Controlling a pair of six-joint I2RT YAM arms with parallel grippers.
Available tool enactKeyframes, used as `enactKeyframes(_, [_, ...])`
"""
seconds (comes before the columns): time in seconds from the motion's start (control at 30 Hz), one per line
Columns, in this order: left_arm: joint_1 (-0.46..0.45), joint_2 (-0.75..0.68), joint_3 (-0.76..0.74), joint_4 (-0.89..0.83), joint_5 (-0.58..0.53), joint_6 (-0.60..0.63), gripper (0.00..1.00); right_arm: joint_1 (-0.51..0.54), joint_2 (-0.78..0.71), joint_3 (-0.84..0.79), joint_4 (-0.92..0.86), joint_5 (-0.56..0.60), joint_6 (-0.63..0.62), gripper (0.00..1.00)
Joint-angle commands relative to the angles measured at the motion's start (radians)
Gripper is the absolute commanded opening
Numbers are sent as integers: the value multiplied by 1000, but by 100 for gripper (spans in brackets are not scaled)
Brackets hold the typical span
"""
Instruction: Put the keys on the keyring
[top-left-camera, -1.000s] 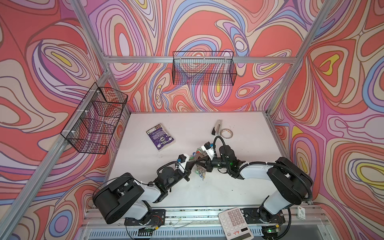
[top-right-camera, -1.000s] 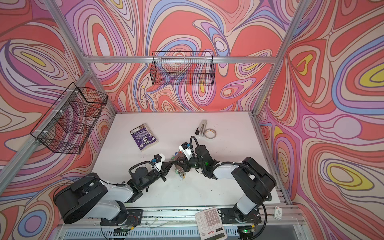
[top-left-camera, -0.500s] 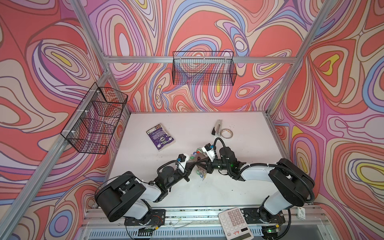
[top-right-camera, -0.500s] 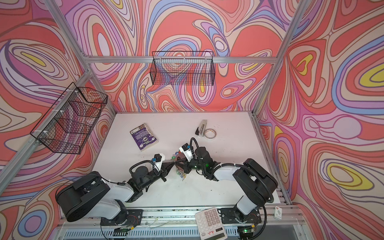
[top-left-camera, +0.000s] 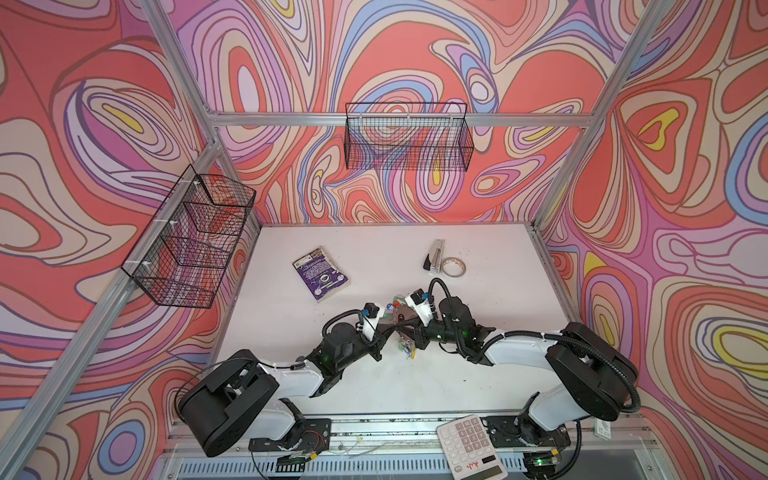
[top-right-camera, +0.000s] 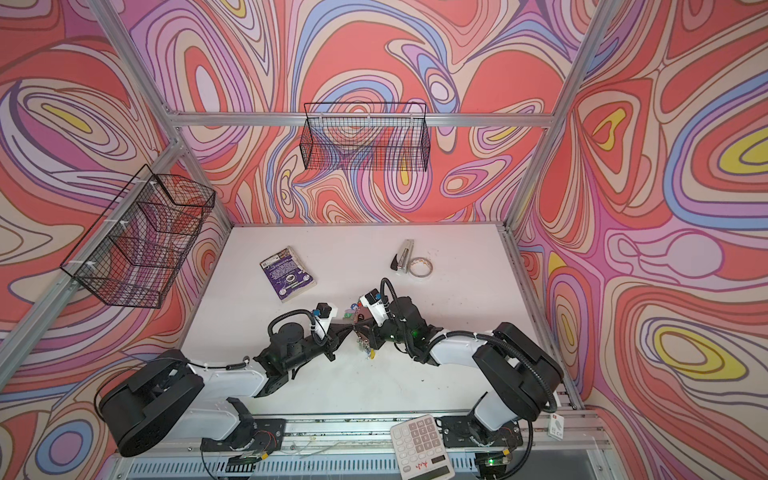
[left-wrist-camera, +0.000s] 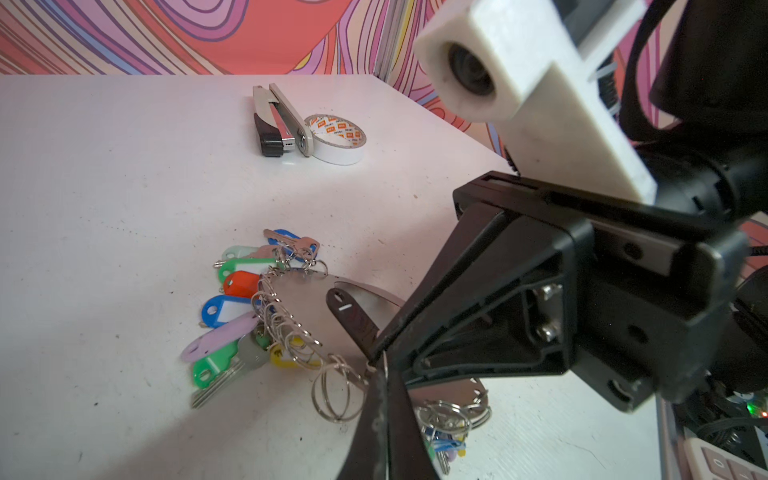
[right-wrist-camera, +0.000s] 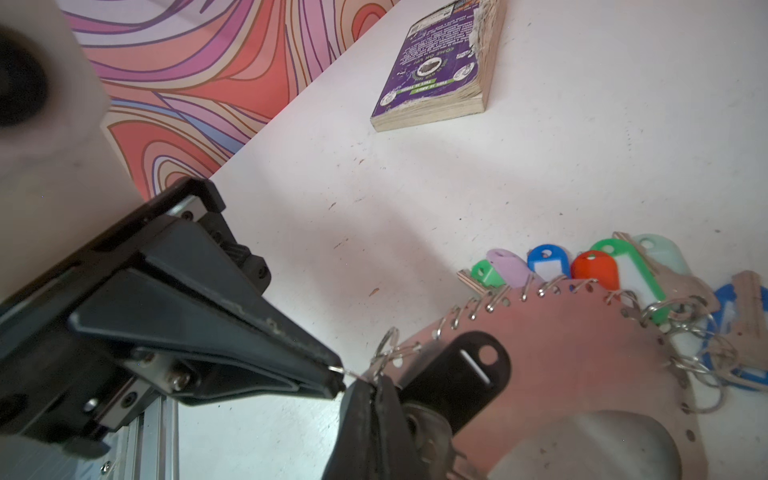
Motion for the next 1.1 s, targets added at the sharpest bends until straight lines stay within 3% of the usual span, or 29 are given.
enactKeyframes(0.0, [-2,-39,43,-134,72,8,7,-1,5,26,9,42,-24,0])
enactKeyframes(0.23, [2,-20,81,-211,108,10,11,-1,5,23,6,44,-30,0])
enactKeyframes(0.67, [5,-62,206,-534,114,32,12,-1,7,32,-17,48,-47,0])
enactKeyframes(1.07, [13,-54,373,-823,138,68,7,-1,4,32,-21,44,-50,0])
